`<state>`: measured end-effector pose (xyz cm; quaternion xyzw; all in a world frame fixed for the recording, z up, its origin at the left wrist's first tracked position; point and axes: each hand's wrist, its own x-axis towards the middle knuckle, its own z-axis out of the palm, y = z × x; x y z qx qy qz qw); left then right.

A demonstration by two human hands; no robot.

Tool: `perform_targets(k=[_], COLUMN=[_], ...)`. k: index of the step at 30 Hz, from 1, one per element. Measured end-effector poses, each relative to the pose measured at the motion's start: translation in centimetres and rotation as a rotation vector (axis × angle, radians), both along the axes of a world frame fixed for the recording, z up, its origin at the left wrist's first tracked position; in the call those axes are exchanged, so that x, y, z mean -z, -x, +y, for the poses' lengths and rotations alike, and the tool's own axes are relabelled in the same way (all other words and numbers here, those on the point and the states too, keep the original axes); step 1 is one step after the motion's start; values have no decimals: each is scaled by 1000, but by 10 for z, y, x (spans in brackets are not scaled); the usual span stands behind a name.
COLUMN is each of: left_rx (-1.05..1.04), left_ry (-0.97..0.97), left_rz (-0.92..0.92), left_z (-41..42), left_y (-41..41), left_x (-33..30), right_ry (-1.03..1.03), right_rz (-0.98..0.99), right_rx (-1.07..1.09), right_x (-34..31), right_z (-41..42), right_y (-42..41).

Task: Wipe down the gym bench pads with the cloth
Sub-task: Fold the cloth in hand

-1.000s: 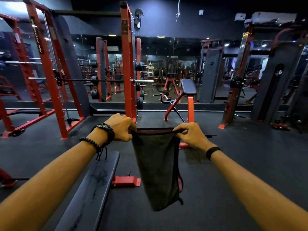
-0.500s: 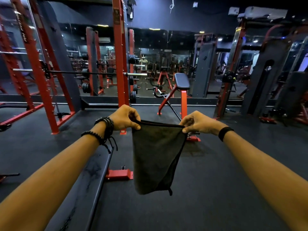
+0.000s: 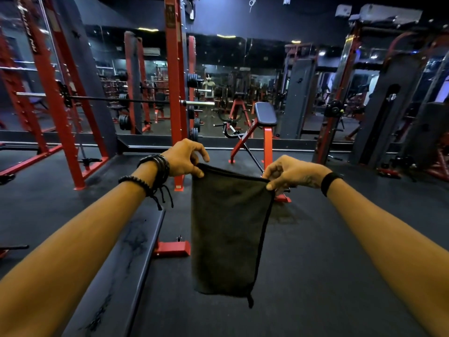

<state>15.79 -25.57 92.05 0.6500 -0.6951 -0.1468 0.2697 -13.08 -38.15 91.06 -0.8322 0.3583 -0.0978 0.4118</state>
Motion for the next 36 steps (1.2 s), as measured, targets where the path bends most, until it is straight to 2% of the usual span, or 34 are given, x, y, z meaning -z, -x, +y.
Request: perform_targets(k=[4,7,8,9,12,13,14,16,18,20,23,28,31,36], left_rx=[36,97,123,130,-4,-55,-60,-35,-102,-248,-403,-417,-366,-294], left_ry=[-123,-326,-328,-252,220,251,185,-88,-264,-242,-129,-18,18,103], left_rz=[94,32,58,133,615,759,822,766,798,860,827,980,865,582], left_z=[7,14,17,18,16,15,12,10,10,4,-3,8,18,25], left_y=[-7,-6,-4,-4,-9,-10,-10,-1,9,13,2,-2,-6,-25], left_x=[4,-5,-12,-21,-41,-42,-36,-1,51,93,120,110,91,59], right_ry=[-100,-189,-186,-179,-226,-265,-280,-359,-497,-530,-492,-292,-166,-156], right_rz=[-11,152,147,52,-602,-695,-645,-389,-301,-335,-410,-560,-617,-694], right_rx=[-11,-93,-113,-101,82,119,139,133,91,197,448,470,390,361], right_x=[2,-7,-15,-25,-44,-41,-31,13,68,105,131,101,76,56], right_z=[1,6,8,8,0,-3,-3,4,23,40,38,42,44,40], right_y=[3,7,7,7,8,8,6,-4,-20,-37,-51,-51,-48,-51])
